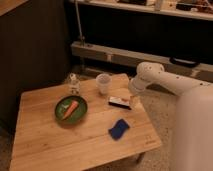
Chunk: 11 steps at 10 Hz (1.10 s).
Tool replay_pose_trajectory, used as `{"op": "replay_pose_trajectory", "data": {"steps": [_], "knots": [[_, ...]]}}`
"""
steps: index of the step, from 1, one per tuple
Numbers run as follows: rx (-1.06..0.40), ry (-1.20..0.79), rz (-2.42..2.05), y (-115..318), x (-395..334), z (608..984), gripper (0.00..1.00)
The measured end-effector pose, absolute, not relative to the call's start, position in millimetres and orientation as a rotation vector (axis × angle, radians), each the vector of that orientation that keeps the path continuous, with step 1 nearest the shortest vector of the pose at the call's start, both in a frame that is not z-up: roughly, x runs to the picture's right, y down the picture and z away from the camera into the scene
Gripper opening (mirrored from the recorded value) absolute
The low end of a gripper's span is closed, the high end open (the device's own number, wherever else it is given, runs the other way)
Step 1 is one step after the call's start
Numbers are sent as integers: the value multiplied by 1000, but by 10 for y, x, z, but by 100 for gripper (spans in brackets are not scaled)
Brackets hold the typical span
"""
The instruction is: Place the white sponge in the ceramic bowl
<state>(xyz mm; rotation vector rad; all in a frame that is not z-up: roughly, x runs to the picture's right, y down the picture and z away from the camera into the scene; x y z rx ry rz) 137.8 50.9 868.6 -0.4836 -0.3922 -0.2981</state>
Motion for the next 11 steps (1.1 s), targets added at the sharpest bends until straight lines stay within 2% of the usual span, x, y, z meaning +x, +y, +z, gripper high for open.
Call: {"op": "replay_pose_trajectory", "data": {"steps": [4,6,11], "knots": [[-473,-396,-403,991,1370,8067,80],[-480,-449,-444,1342,1390,7894,80],[-517,-509,-557,1948,1122,8154,80]]}}
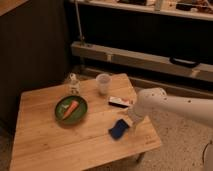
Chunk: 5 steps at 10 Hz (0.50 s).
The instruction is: Place the white sponge in the ceramic bowl
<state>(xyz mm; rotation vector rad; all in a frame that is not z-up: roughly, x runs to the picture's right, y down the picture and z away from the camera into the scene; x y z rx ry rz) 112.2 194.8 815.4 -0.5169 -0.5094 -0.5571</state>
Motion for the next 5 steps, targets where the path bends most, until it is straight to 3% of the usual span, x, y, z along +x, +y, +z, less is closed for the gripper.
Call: {"op": "replay_pose_trajectory", "data": {"steps": [5], "knots": [[-564,-426,-639,2123,832,8301,77]]}}
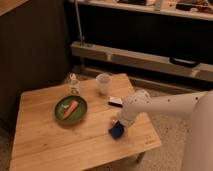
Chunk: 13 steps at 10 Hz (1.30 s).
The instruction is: Place the white sponge in the ceramic bowl
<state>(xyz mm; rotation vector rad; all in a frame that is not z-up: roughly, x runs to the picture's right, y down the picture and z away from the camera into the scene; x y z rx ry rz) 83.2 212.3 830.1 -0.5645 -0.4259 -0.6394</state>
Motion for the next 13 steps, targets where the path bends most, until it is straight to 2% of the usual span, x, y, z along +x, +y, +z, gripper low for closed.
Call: {"op": "replay_pose_trajectory", "data": {"steps": [3,4,8,11,13], "knots": [[-587,-412,-628,2141,751,8464,50],[-588,-411,-629,2137,757,8478,37],[-594,-404,-630,2111,836,8416,2],[-582,-397,-632,2059,846,8395,0],[-550,-368,-619,1850,929,8295,0]]}}
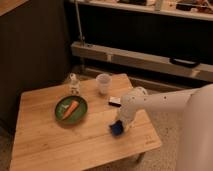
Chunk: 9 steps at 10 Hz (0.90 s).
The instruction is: Place the white sponge in the ceramic bowl
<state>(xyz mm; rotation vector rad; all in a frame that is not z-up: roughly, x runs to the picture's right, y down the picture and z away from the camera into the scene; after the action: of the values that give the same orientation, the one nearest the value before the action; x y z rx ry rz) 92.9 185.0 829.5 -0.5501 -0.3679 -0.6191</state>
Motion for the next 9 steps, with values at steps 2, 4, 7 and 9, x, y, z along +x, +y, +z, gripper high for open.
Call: {"op": "replay_pose_trajectory", "data": {"steps": [2,4,7,9], "knots": [[-515,-346,-618,1504,915,8027,0],[-474,-337,-631,1090,797,7709,0],[-421,-376,-685,485,329,7295,0],[-404,-413,-744,263,-178,7169,0]]}}
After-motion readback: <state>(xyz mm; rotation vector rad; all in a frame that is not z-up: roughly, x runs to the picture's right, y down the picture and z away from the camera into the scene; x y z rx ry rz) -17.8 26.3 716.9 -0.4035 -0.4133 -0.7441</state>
